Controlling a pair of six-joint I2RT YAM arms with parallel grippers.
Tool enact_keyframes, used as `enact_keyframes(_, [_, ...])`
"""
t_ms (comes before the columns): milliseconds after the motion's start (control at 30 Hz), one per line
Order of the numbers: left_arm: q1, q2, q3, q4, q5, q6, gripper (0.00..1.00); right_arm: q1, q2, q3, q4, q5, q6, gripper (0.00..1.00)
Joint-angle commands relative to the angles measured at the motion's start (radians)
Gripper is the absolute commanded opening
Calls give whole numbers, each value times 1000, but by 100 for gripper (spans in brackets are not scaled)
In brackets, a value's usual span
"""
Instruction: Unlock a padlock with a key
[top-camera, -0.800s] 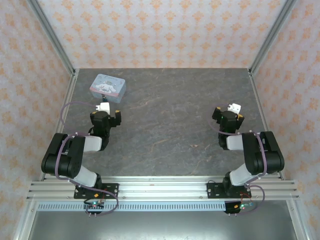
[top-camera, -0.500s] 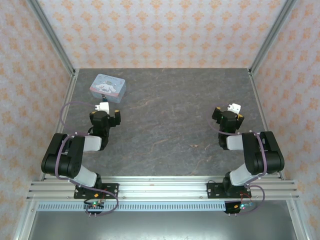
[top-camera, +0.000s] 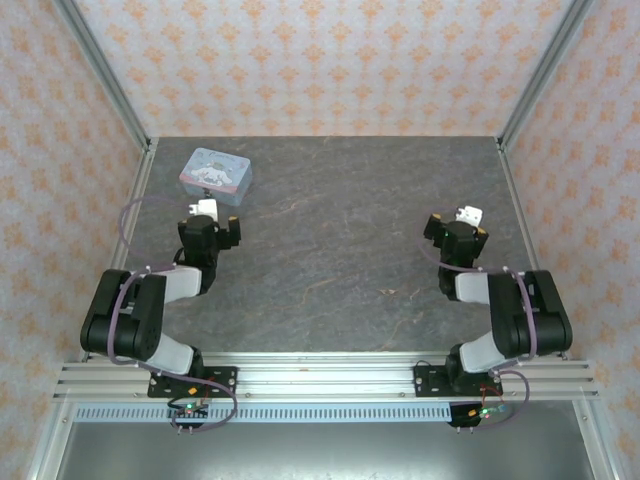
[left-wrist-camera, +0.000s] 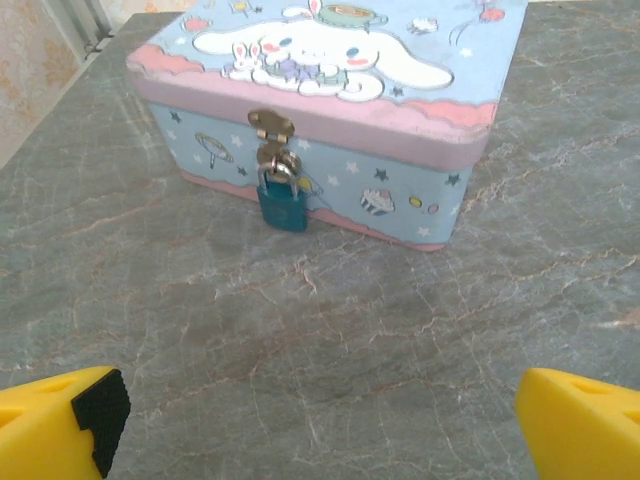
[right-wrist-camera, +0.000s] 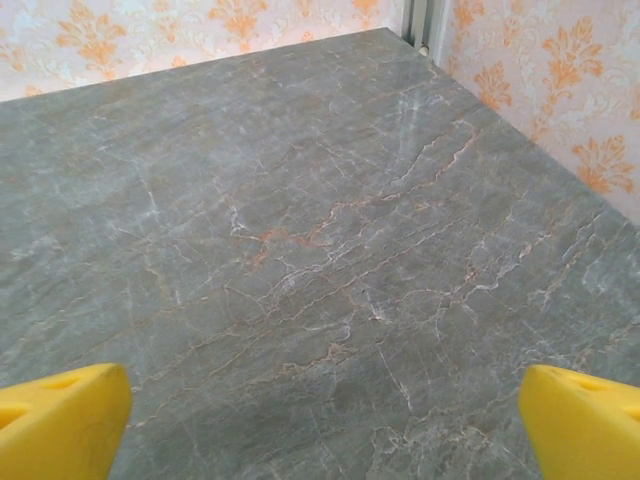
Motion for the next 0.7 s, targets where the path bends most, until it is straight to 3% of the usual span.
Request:
enact_keyframes(0, [7,-93,92,-183,-49,-23,100,-10,-161,99,-258,8,83,99])
enact_keyframes(133, [22,-122,232,-375,-149,-141,99,-16,-218,217,-482,-134,248,99])
enact_keyframes(267, [87,-12,529,-718,-84,-262,98,8,-218,224,-480,-402,309,99])
enact_keyframes(367, [134,132,758,-910,-19,-303,97,79,-253,214,-525,-428,295,99])
enact_keyframes(533, [202,389,1090,-1090,141,-302,97,141,-265,190,-599,-445,355,99])
enact_keyframes(667, [251,598,1340,-1197,233,-292,97,203,-263,139,-559,-434,383,99])
